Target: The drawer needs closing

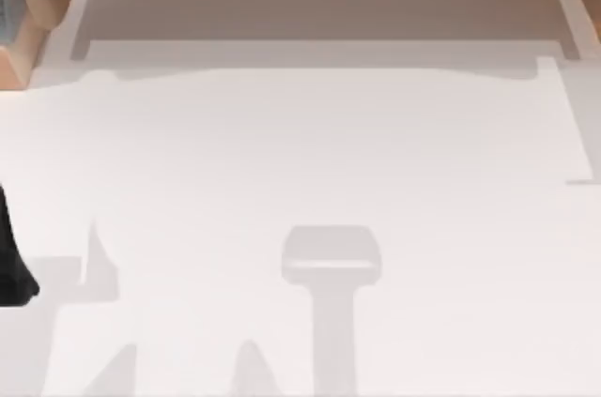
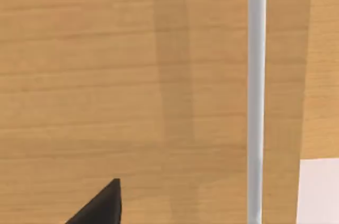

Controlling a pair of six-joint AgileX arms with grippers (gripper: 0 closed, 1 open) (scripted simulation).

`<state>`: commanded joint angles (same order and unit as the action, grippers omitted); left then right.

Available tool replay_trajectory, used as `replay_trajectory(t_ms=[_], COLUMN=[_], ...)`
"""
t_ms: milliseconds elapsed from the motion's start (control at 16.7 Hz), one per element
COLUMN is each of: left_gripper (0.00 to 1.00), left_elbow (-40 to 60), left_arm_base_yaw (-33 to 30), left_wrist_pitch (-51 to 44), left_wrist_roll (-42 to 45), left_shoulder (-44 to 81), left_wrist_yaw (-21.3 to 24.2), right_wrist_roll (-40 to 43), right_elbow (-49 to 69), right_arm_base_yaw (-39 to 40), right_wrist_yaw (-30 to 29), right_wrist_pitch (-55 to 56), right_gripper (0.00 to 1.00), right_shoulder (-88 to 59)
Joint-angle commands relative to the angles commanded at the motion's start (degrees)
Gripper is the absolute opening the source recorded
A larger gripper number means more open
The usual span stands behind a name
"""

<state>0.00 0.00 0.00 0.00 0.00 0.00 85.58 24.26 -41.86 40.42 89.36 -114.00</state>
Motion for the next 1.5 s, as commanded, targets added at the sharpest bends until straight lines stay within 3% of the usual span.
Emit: replay_trajectory(t_ms=[180, 1020, 1500], left_gripper=[1.0, 1.0, 1.0], left_elbow=[0.0, 0.0, 0.0], left_arm_base_yaw=[0.0, 0.0, 0.0], left_wrist_pitch=[0.0, 0.0, 0.0], left_wrist_roll=[0.0, 0.0, 0.0], left_shoulder=[0.0, 0.0, 0.0], left_wrist_yaw=[0.0, 0.0, 0.0], right_wrist_roll=[3.32, 3.39, 3.39], right_elbow=[0.63, 5.14, 5.14], right_arm_base_yaw=[-0.97, 2.4, 2.4], right_wrist_yaw=[0.51, -2.88, -2.88], right_wrist_pitch=[3.11, -0.04, -0.04], right_gripper=[1.0, 1.0, 0.4], right_shoulder=[-2.63, -4.07, -4.07])
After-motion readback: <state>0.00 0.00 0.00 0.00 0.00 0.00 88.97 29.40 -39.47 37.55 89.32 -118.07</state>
